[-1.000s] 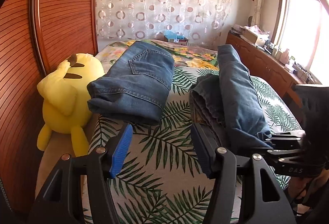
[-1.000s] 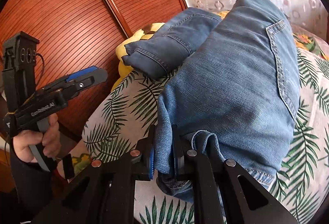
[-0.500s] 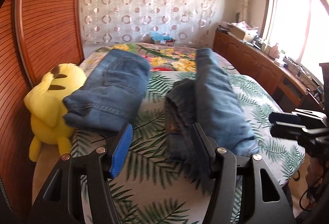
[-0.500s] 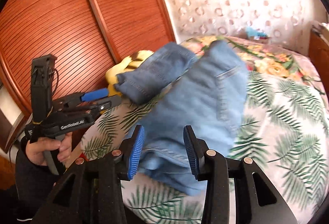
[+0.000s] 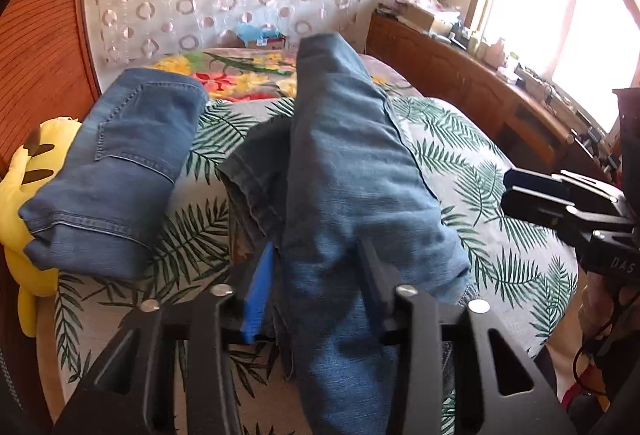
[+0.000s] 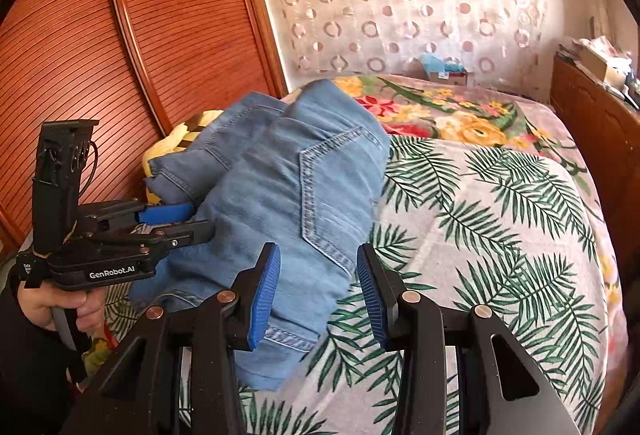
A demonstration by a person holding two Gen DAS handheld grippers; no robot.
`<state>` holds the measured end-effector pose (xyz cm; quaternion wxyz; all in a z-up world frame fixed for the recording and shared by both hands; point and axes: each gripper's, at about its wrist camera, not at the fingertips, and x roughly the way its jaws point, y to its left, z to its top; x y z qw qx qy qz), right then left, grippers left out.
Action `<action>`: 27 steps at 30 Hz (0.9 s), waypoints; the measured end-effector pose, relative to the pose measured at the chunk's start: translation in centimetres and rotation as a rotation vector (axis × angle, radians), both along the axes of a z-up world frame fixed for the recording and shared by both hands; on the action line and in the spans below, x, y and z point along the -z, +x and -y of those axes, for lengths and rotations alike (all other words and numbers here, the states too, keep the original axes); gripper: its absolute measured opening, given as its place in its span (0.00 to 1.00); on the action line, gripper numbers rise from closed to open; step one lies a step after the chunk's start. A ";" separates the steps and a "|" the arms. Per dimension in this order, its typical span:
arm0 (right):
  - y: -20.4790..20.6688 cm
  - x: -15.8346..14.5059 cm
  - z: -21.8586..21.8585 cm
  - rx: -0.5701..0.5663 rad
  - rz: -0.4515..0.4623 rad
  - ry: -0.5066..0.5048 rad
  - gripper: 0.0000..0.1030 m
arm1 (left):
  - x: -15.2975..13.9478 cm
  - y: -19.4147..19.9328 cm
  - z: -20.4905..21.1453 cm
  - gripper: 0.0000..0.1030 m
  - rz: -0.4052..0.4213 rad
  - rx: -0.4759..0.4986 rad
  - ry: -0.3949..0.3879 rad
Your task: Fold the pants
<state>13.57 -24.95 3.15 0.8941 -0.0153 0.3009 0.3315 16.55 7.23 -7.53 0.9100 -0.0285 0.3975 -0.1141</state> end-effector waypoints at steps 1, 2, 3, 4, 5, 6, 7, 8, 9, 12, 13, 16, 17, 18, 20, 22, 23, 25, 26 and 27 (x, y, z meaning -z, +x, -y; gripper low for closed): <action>-0.1 -0.1 -0.2 0.000 0.003 -0.001 0.40 | 0.1 -0.1 0.1 0.28 -0.003 0.004 -0.005; -0.3 -0.3 -0.1 0.000 0.006 -0.003 0.40 | 0.1 -0.3 0.3 0.21 -0.002 0.009 -0.003; -0.5 -0.4 -0.2 -0.002 0.007 -0.004 0.40 | 0.1 -0.4 0.5 0.12 0.002 0.019 0.006; -0.4 -0.3 -0.3 -0.004 0.006 -0.004 0.40 | 0.1 -0.6 0.7 0.09 0.007 0.027 0.021; -0.4 -0.4 -0.3 -0.006 0.004 -0.003 0.40 | 0.0 -1.0 0.9 0.07 0.017 0.027 0.031; -0.5 -0.5 -0.4 -0.008 0.001 -0.002 0.40 | -0.2 -1.3 0.8 0.06 0.026 0.026 0.033; -0.5 -0.5 -0.5 -0.012 -0.002 -0.001 0.40 | -0.4 -1.7 0.7 0.06 0.035 0.024 0.033; 0.0 -0.1 -0.5 -0.016 -0.004 0.001 0.40 | -0.8 -2.2 0.5 0.05 0.048 0.021 0.035; 0.0 -0.1 -0.6 -0.020 -0.003 0.000 0.40 | -1.0 -2.5 0.2 0.05 0.057 0.020 0.039; 0.3 0.0 -1.3 -0.033 0.001 -0.007 0.40 | -1.4 -3.3 -0.7 0.05 0.076 0.000 0.047; 0.4 -0.1 -1.6 -0.035 0.002 -0.010 0.40 | -1.3 -3.5 -1.1 0.05 0.078 -0.013 0.054; 1.1 0.1 -2.3 -0.044 0.007 -0.014 0.41 | 0.0 -3.3 -2.3 0.05 0.051 -0.044 0.072; 1.3 0.1 -2.6 -0.048 0.010 -0.017 0.41 | 0.7 -3.0 -2.7 0.05 0.033 -0.052 0.067; 1.4 0.2 -2.9 -0.051 0.015 -0.020 0.41 | 1.4 -2.7 -3.1 0.05 0.017 -0.062 0.062; 1.9 0.4 -3.6 -0.059 0.021 -0.030 0.41 | 2.5 -2.2 -3.6 0.05 -0.005 -0.072 0.050; 2.6 0.8 -4.2 -0.068 0.020 -0.038 0.41 | 2.9 -2.1 -3.7 0.05 -0.010 -0.075 0.046; 3.0 0.9 -4.6 -0.073 0.017 -0.042 0.41 | 3.1 -2.1 -3.6 0.05 -0.011 -0.075 0.048; 3.9 1.2 -5.3 -0.079 0.024 -0.046 0.41 | 3.2 -1.9 -3.4 0.05 -0.012 -0.075 0.062; 4.4 1.3 -5.5 -0.083 0.028 -0.048 0.41 | 3.3 -1.8 -3.4 0.05 -0.013 -0.074 0.066; 4.8 1.5 -5.7 -0.086 0.031 -0.050 0.41 | 3.4 -1.7 -3.3 0.05 -0.015 -0.073 0.071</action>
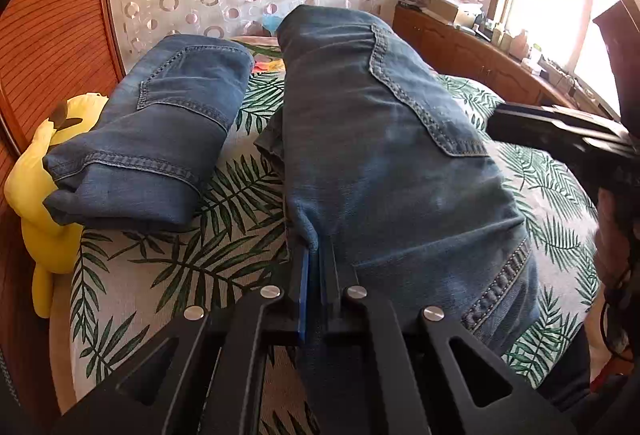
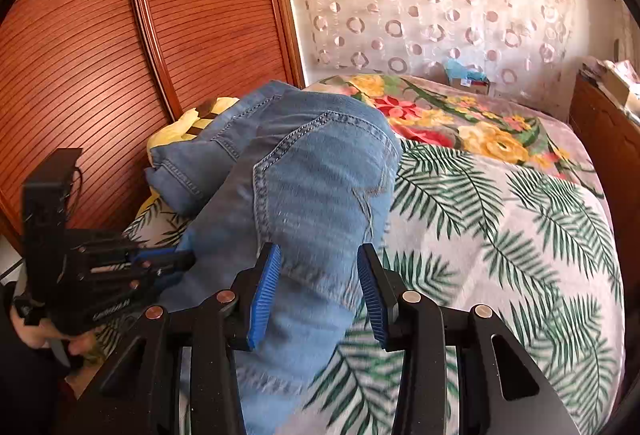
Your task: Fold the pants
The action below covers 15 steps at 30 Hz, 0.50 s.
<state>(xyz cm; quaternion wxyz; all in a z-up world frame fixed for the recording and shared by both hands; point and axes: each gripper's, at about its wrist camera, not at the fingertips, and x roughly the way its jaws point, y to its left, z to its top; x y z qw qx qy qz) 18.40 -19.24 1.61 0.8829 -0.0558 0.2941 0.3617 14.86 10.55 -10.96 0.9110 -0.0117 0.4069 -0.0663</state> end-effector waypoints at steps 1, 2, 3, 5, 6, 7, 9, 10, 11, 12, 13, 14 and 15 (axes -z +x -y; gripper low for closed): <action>0.6 0.3 -0.3 0.001 0.000 -0.007 0.41 | 0.0 0.1 0.1 0.05 0.000 -0.001 0.002; 1.2 0.8 -0.5 0.001 -0.007 -0.019 0.41 | 0.1 -0.1 0.1 0.05 0.000 -0.001 0.003; 1.9 1.4 -0.8 0.002 -0.028 -0.034 0.40 | 0.1 -0.1 0.1 0.05 0.000 -0.001 0.003; 3.0 2.9 -1.3 0.011 -0.061 -0.057 0.41 | 0.1 -0.1 0.1 0.05 0.001 -0.003 0.005; 3.3 3.5 -1.6 0.014 -0.066 -0.074 0.40 | 0.1 -0.1 0.2 0.05 0.001 -0.002 0.007; 3.5 3.9 -1.8 0.016 -0.062 -0.085 0.40 | 0.1 -0.2 0.3 0.05 0.001 -0.003 0.011; 3.4 4.4 -1.9 0.015 -0.042 -0.090 0.40 | 0.2 -0.1 0.5 0.05 0.002 -0.001 0.024; 3.5 4.4 -1.7 0.013 -0.039 -0.084 0.41 | 0.1 -0.2 0.6 0.05 0.002 -0.001 0.028; 3.6 4.3 -1.6 0.010 -0.045 -0.080 0.41 | 0.1 -0.2 0.6 0.05 0.004 0.000 0.032; 3.8 4.2 -1.4 0.006 -0.057 -0.075 0.41 | 0.1 -0.3 0.7 0.05 0.005 0.001 0.037; 3.9 4.1 -1.3 0.003 -0.067 -0.069 0.41 | -0.1 -0.4 0.8 0.05 0.010 0.003 0.044; 4.2 3.8 -1.1 -0.001 -0.076 -0.063 0.41 | -0.3 -0.4 0.9 0.05 0.014 0.005 0.048; 4.3 3.6 -1.0 -0.004 -0.080 -0.057 0.41 | -0.6 -0.6 0.9 0.05 0.019 0.005 0.050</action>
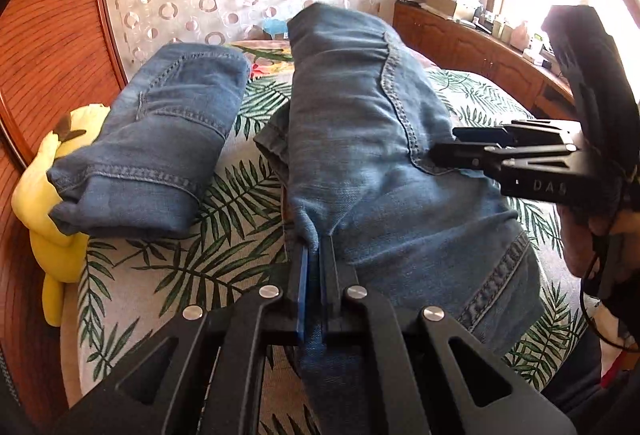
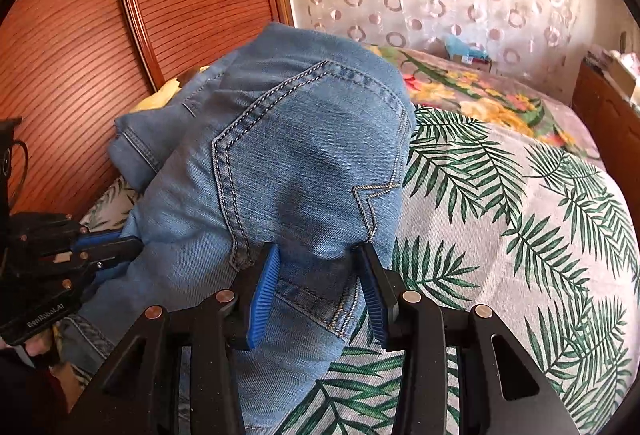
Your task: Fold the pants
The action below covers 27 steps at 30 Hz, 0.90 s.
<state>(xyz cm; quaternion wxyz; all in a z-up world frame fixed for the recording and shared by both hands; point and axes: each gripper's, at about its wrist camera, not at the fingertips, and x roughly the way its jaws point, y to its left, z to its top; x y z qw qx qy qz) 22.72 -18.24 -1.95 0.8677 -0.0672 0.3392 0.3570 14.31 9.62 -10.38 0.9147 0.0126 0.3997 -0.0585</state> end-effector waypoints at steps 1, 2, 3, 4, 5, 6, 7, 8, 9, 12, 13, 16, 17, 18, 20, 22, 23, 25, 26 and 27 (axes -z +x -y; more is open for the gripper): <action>0.2 -0.4 0.3 -0.009 0.001 0.019 0.41 | -0.4 -0.1 0.0 0.05 0.012 -0.004 -0.001; 0.4 -0.7 0.6 -0.023 0.006 0.040 0.45 | -0.8 -0.2 -0.1 0.05 0.021 -0.006 -0.002; 0.5 -0.9 0.8 -0.027 0.016 0.043 0.49 | -1.2 -0.1 -0.1 0.06 0.025 -0.005 -0.001; 0.8 -1.2 0.9 -0.031 0.027 0.042 0.49 | -1.6 -0.1 -0.1 0.06 0.028 -0.002 0.000; 1.0 -1.3 1.1 -0.040 0.030 0.042 0.51 | -1.9 0.0 0.0 0.08 0.034 -0.001 0.005; 1.3 -1.5 1.1 -0.049 0.027 0.044 0.53 | -2.1 0.1 0.0 0.09 0.039 -0.002 0.012; 1.7 -1.6 1.1 -0.054 0.023 0.046 0.54 | -2.4 0.4 0.1 0.10 0.044 -0.002 0.027; 2.1 -1.8 1.1 -0.054 0.022 0.043 0.56 | -2.7 0.6 0.1 0.14 0.048 -0.001 0.037; 2.5 -1.9 1.0 -0.055 0.021 0.045 0.58 | -2.8 1.0 0.1 0.20 0.048 0.001 0.043; 3.3 -2.0 0.8 -0.053 0.018 0.047 0.61 | -3.5 2.3 -0.1 0.41 0.055 0.015 0.049; 3.6 -2.0 0.7 -0.057 0.018 0.045 0.62 | -3.6 2.7 -0.1 0.46 0.058 0.020 0.044; 4.8 -1.8 0.4 -0.068 0.009 0.053 0.64 | -3.5 4.2 -0.3 0.66 0.048 0.037 0.032; 5.2 -1.7 0.3 -0.070 0.004 0.054 0.66 | -3.4 4.6 -0.4 0.75 0.047 0.037 0.029; 5.4 -1.5 0.1 -0.072 -0.003 0.055 0.67 | -3.3 5.1 -0.5 0.77 0.043 0.039 0.022; 6.3 -1.3 -0.3 -0.082 -0.012 0.055 0.70 | -2.8 6.2 -0.7 0.77 0.027 0.038 0.004; 7.0 -0.9 -1.0 -0.093 -0.021 0.044 0.71 | -2.2 7.2 -1.1 0.77 0.013 0.033 -0.009; 7.3 -0.6 -1.4 -0.100 -0.028 0.040 0.72 | -1.9 7.6 -1.2 0.77 0.004 0.032 -0.012; 8.1 0.1 -2.3 -0.110 -0.053 0.029 0.72 | -1.2 8.3 -1.5 0.77 -0.013 0.032 -0.009; 8.5 0.5 -2.7 -0.118 -0.071 0.025 0.72 | -0.8 8.5 -1.6 0.77 -0.020 0.031 -0.006; 8.8 1.0 -3.0 -0.125 -0.085 0.024 0.72 | -0.3 8.9 -1.6 0.77 -0.034 0.032 -0.001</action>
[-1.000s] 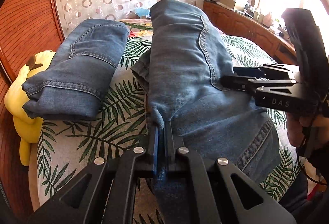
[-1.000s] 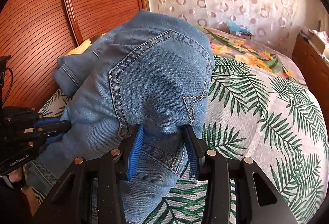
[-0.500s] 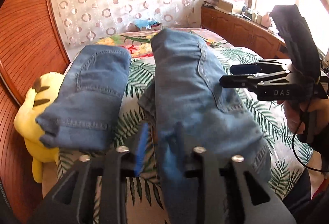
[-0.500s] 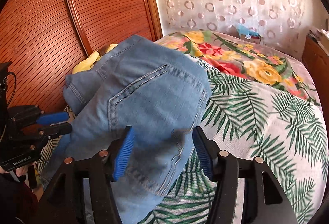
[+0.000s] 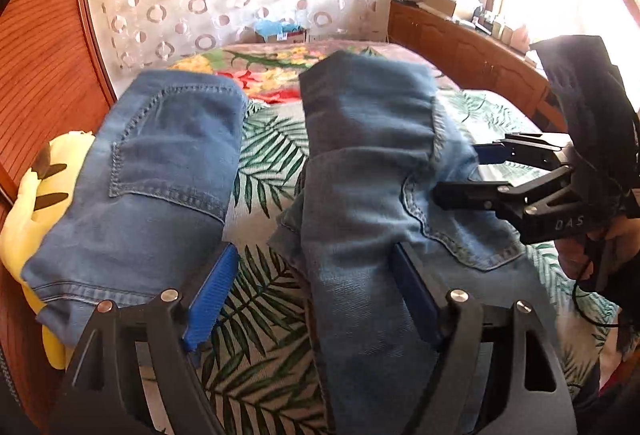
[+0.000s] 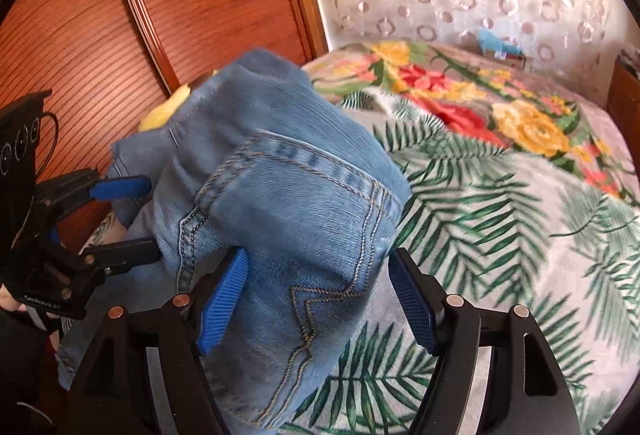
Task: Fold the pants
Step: 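Lift the folded jeans up with the right gripper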
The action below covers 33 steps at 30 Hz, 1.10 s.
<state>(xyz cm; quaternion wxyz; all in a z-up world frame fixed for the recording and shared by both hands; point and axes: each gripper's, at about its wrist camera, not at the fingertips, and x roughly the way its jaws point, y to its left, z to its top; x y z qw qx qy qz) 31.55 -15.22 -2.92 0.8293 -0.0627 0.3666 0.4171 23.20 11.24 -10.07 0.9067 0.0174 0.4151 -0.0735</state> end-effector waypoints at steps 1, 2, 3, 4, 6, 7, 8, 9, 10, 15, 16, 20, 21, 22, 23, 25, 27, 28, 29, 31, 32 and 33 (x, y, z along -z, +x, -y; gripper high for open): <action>0.4 0.2 -0.2 -0.004 -0.009 0.004 0.72 | 0.3 0.1 0.0 0.77 -0.008 0.000 0.002; 0.7 0.4 -0.3 -0.011 -0.019 0.016 0.72 | 0.6 0.2 0.0 0.77 -0.013 0.001 -0.004; 1.0 0.5 -0.4 -0.017 -0.031 0.024 0.72 | 0.8 0.3 -0.1 0.77 -0.016 0.003 -0.011; 1.3 0.6 -0.4 -0.023 -0.045 0.033 0.72 | 1.0 0.3 -0.2 0.77 -0.018 0.006 -0.019; 2.1 1.1 -0.3 -0.030 -0.083 0.054 0.72 | 1.1 0.3 -0.4 0.77 -0.022 0.012 -0.031; 2.5 1.4 -0.3 -0.034 -0.107 0.066 0.72 | 1.2 0.3 -0.4 0.77 -0.024 0.015 -0.037; 2.9 1.6 -0.3 -0.037 -0.130 0.078 0.72 | 1.3 0.3 -0.5 0.77 -0.024 0.016 -0.043; 3.2 1.8 -0.3 -0.036 -0.139 0.088 0.72 | 1.4 0.2 -0.6 0.76 -0.023 0.018 -0.049; 3.2 1.8 -0.5 -0.036 -0.132 0.082 0.72 | 1.4 0.1 -0.6 0.73 -0.022 0.025 -0.059; 3.4 1.4 -0.6 -0.064 -0.153 0.086 0.50 | 1.0 -0.3 0.0 0.36 -0.030 0.082 -0.130; 3.2 1.3 -0.6 -0.070 -0.146 0.081 0.46 | 0.9 -0.5 0.2 0.34 -0.025 0.084 -0.123; 1.8 -0.8 0.0 -0.073 -0.073 0.087 0.27 | -0.2 -1.1 0.9 0.23 -0.006 0.083 -0.113; 1.3 -1.5 -0.1 -0.065 -0.051 0.089 0.25 | -0.4 -1.3 1.0 0.22 0.000 0.080 -0.111; 0.7 -2.2 -0.2 -0.062 -0.029 0.089 0.25 | -0.9 -1.6 1.0 0.21 0.010 0.073 -0.106; 0.1 -3.0 -0.4 -0.063 -0.003 0.090 0.24 | -1.3 -1.9 0.9 0.21 0.020 0.069 -0.104; -0.8 -4.7 -0.5 -0.065 0.025 0.099 0.23 | -2.3 -2.6 0.5 0.20 0.049 0.060 -0.113; -1.6 -6.5 -0.9 -0.080 0.052 0.101 0.23 | -3.7 -3.6 -0.2 0.19 0.083 0.048 -0.125; -2.0 -7.7 -1.2 -0.086 0.072 0.103 0.23 | -4.6 -4.1 -0.6 0.19 0.108 0.040 -0.132; -2.4 -8.7 -1.3 -0.095 0.088 0.106 0.22 | -5.3 -4.5 -0.9 0.19 0.125 0.031 -0.135; -3.3 -10.7 -1.8 -0.109 0.122 0.115 0.22 | -7.0 -5.2 -1.7 0.19 0.171 0.010 -0.145; -3.9 -11.9 -2.2 -0.119 0.148 0.115 0.22 | -7.8 -5.5 -2.2 0.18 0.191 0.000 -0.148; -4.6 -12.9 -2.4 -0.123 0.177 0.112 0.21 | -8.5 -5.7 -2.6 0.18 0.209 -0.008 -0.154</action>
